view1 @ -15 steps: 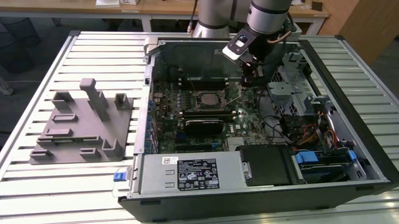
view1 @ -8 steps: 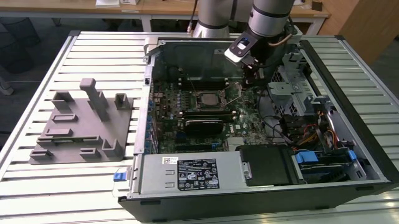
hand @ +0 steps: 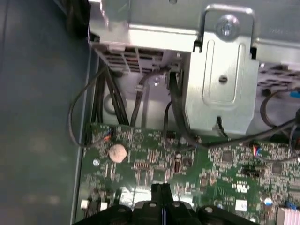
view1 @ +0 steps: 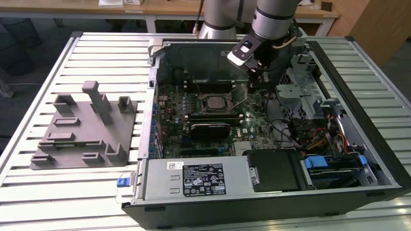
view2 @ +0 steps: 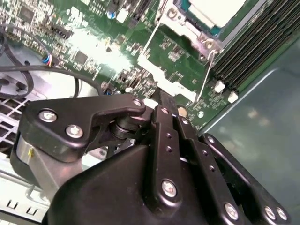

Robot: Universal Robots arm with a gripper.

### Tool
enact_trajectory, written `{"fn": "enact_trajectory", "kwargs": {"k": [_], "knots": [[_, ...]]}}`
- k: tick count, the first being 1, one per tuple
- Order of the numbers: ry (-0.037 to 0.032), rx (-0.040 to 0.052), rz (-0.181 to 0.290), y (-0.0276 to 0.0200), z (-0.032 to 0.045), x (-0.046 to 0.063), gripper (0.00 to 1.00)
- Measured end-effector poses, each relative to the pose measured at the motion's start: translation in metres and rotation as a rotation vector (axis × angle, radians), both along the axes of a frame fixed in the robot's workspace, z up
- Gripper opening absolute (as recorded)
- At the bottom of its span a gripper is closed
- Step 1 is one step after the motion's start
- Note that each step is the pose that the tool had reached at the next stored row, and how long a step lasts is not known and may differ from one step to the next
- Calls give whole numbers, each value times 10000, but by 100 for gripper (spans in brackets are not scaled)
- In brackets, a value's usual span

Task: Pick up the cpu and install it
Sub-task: 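Place the cpu into insertion slot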

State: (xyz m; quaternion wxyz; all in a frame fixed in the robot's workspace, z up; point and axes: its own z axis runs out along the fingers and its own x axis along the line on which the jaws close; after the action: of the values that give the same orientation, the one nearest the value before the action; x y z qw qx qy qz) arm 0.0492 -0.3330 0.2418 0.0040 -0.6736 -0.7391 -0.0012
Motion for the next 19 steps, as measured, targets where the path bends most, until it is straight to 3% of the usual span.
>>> {"fn": "enact_trajectory", "kwargs": {"k": [19], "knots": [[-6, -5, 1, -1, 1, -413, 11]]}}
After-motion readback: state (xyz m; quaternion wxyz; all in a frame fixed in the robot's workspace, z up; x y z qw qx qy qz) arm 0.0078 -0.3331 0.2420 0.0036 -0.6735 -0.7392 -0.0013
